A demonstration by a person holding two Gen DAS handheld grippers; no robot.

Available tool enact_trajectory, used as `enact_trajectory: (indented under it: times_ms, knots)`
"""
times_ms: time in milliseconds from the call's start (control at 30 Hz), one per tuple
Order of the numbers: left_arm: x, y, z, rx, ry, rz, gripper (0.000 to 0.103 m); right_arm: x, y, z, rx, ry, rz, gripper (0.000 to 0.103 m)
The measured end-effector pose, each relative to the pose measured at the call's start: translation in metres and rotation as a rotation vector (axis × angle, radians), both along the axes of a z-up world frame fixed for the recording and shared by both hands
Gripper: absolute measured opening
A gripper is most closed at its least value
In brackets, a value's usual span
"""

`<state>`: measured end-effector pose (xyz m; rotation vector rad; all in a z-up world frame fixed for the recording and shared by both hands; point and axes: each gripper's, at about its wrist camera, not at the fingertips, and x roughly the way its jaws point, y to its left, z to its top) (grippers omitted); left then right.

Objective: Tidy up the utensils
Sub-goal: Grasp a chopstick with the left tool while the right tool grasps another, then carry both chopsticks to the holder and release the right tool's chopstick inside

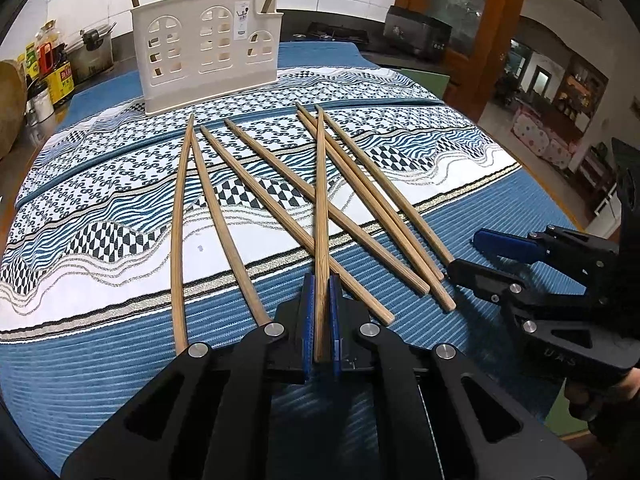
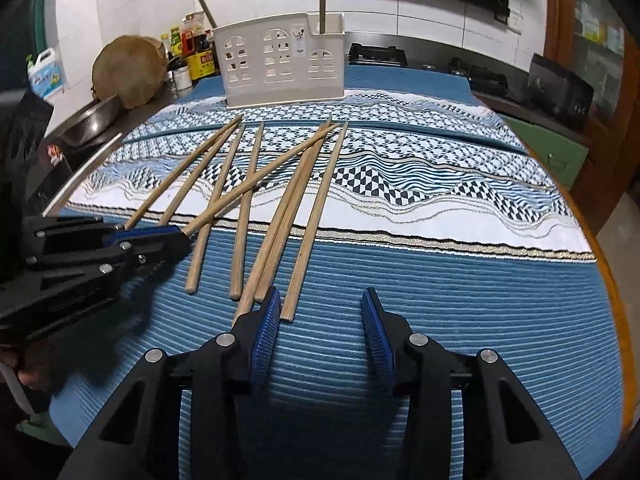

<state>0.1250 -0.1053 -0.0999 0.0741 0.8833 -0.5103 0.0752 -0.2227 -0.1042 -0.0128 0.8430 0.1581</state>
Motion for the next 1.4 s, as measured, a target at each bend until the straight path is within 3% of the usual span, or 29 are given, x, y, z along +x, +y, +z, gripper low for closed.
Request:
enact_trajectory:
  times_ms: [100, 367, 500, 700, 967, 1167, 1400]
  knots:
    - [0.001, 0.0, -0.001, 0.005, 0.005, -0.001, 0.006, 0.005, 0.004, -0.001, -0.007, 0.009, -0.005, 0.034]
    - [0.001, -0.003, -0.002, 0.02, 0.006, -0.004, 0.008, 0.017, 0.013, -0.002, -0.045, 0.02, -0.011, 0.03]
    - [0.002, -0.002, -0.002, 0.012, 0.007, -0.001, 0.006, 0.018, 0.01, -0.002, -0.045, 0.017, -0.021, 0.009]
    - [-0.002, 0.0, 0.01, -0.004, -0.026, 0.002, 0.006, 0.014, -0.001, 0.01, -0.033, -0.013, -0.023, 0.007]
    - [-0.003, 0.021, 0.057, -0.046, -0.129, 0.039, 0.006, 0.009, -0.021, 0.069, -0.026, -0.15, -0.024, 0.007]
    - [0.012, 0.037, 0.094, -0.082, -0.186, 0.05, 0.006, 0.03, -0.029, 0.126, -0.02, -0.235, 0.016, 0.007]
    - [0.039, 0.048, 0.131, -0.105, -0.234, 0.077, 0.006, 0.081, -0.035, 0.175, -0.031, -0.225, 0.061, 0.007]
